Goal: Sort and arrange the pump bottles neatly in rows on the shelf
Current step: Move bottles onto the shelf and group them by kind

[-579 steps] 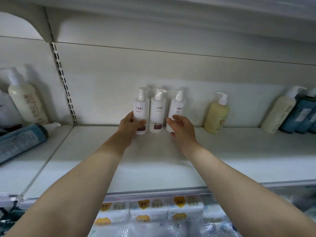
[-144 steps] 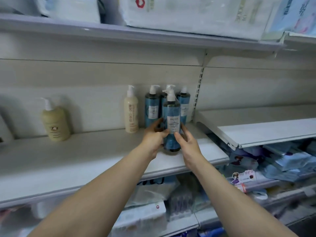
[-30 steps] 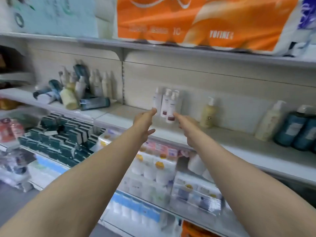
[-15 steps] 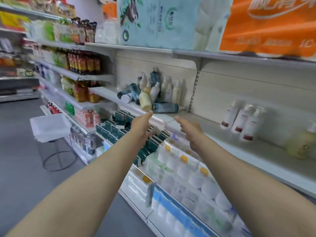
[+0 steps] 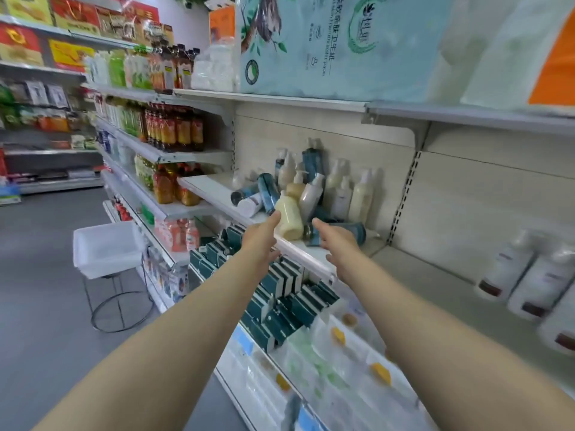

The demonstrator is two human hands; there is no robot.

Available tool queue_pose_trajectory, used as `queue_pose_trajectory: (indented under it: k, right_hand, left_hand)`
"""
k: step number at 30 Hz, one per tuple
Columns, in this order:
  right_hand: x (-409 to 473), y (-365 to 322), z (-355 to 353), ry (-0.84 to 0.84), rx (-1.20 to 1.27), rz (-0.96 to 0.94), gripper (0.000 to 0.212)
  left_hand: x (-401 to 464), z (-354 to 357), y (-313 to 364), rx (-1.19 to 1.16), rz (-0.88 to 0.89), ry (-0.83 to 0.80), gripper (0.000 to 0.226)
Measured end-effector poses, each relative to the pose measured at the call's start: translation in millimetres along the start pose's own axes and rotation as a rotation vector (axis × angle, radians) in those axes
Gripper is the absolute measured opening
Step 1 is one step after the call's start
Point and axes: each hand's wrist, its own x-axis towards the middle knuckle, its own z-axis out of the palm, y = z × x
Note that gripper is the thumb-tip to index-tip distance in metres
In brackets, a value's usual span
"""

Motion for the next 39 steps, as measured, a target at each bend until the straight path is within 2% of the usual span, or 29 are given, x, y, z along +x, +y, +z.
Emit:
queue_pose_trajectory:
  k: [8, 10, 13, 16, 21, 24, 27, 32, 37, 39]
  right_hand:
    - [76.7, 0.4, 13.6, 0.015, 0.032, 0.036, 0.023]
    - [88.3, 5.8, 13.3, 0.056, 0.04, 0.042, 0.022]
    - [98.9, 9.0, 15.8, 0.113, 0.059, 0.043, 0.033]
    - [105.8, 14.0, 19.4, 0.158, 0.069, 0.053, 0.027]
    - [113.0, 8.8, 32.2, 0.191, 0.069, 0.065, 0.02]
    - [117.9, -0.4, 46.6, 0.196, 0.042, 0.04, 0.017]
    - [121.6, -8.1, 64.4, 0.219, 0.019, 0.003, 0.017]
    - [135.7, -16.3, 100.6, 0.251, -0.039, -0.002, 0.042]
    - [147.8, -16.6, 121.0, 0.292, -0.104, 0.01, 0.021]
    - [151.1, -14.8, 125.2, 0.313, -0.106, 0.019, 0.019]
  left_hand:
    - [76.3, 23.7, 1.4, 0.04, -0.003, -0.03, 0.054]
    - [87.1, 28.4, -3.2, 0.047, -0.013, -0.045, 0.051]
    - [100.7, 36.3, -6.5, 0.046, -0.037, -0.09, 0.041]
    - [117.7, 42.5, -13.0, 0.022, -0.062, -0.124, 0.036]
    - [150.2, 39.3, -15.1, 0.036, -0.03, -0.002, 0.047]
    - [167.4, 31.2, -7.0, 0.058, 0.006, 0.032, 0.046]
    - [177.4, 23.6, -0.3, 0.076, -0.01, -0.032, 0.044]
    - [195.0, 9.1, 8.2, 0.07, -0.076, -0.152, 0.044]
    - [209.8, -3.1, 13.6, 0.106, -0.158, -0.284, 0.054]
    - [215.0, -5.4, 14.1, 0.095, -0.191, -0.336, 0.056]
